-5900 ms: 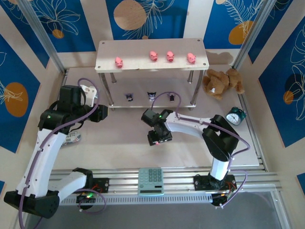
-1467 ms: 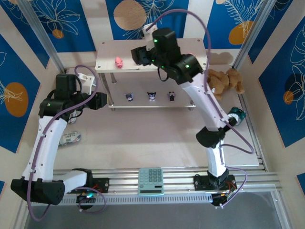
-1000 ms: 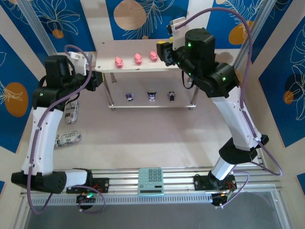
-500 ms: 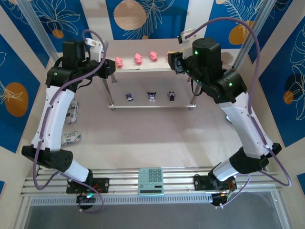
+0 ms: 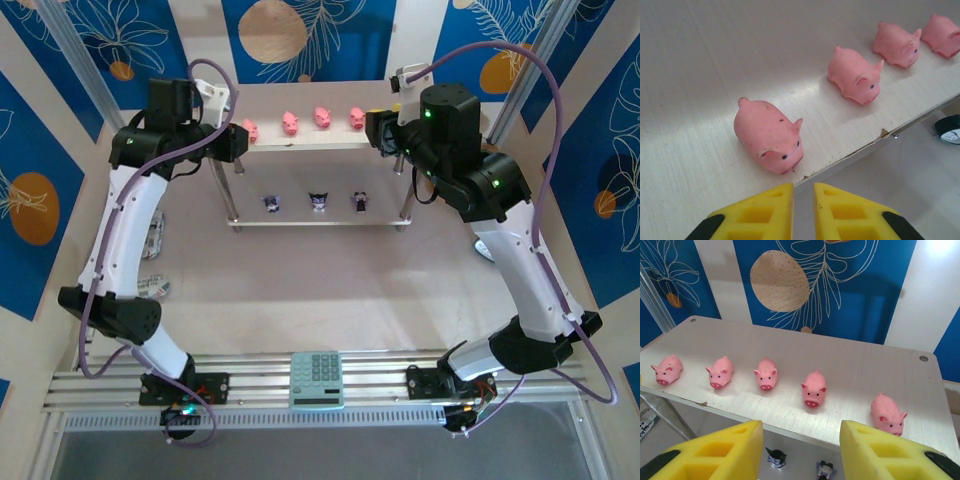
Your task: Place and organize the plastic toys onto the shelf
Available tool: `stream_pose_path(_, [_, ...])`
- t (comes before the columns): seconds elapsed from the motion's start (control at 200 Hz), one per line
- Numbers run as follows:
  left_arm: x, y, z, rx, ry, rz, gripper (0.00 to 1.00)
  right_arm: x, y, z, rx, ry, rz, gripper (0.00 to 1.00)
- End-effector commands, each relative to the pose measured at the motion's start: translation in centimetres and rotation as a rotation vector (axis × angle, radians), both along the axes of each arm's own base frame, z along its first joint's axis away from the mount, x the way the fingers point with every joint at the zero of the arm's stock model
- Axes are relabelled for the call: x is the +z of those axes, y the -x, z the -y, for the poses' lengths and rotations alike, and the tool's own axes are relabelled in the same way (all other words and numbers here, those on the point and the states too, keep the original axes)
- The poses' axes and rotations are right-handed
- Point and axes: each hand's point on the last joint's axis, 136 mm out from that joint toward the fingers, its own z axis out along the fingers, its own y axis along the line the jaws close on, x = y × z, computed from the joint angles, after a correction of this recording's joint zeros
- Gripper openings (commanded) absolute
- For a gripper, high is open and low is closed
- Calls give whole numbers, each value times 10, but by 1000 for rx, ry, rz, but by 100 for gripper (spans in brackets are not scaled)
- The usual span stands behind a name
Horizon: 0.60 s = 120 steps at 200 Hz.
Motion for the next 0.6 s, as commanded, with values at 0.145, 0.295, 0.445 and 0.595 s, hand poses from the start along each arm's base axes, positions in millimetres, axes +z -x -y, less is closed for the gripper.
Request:
stream_pose_path(0.145, [3, -10, 1, 7, -69, 24, 18, 12, 6, 9, 1, -45, 32, 46])
stream_pose_path(0.295, [1, -14, -1, 16, -89, 23, 18, 11, 6, 13, -3, -58, 31, 46])
stream_pose_path(0.445, [-3, -18, -1, 18, -101, 20, 19, 10, 6, 18, -11, -67, 27, 46])
stream_pose_path(0.595, [-5, -24, 1, 21, -102, 23, 19, 9, 6, 21, -16, -70, 28, 46])
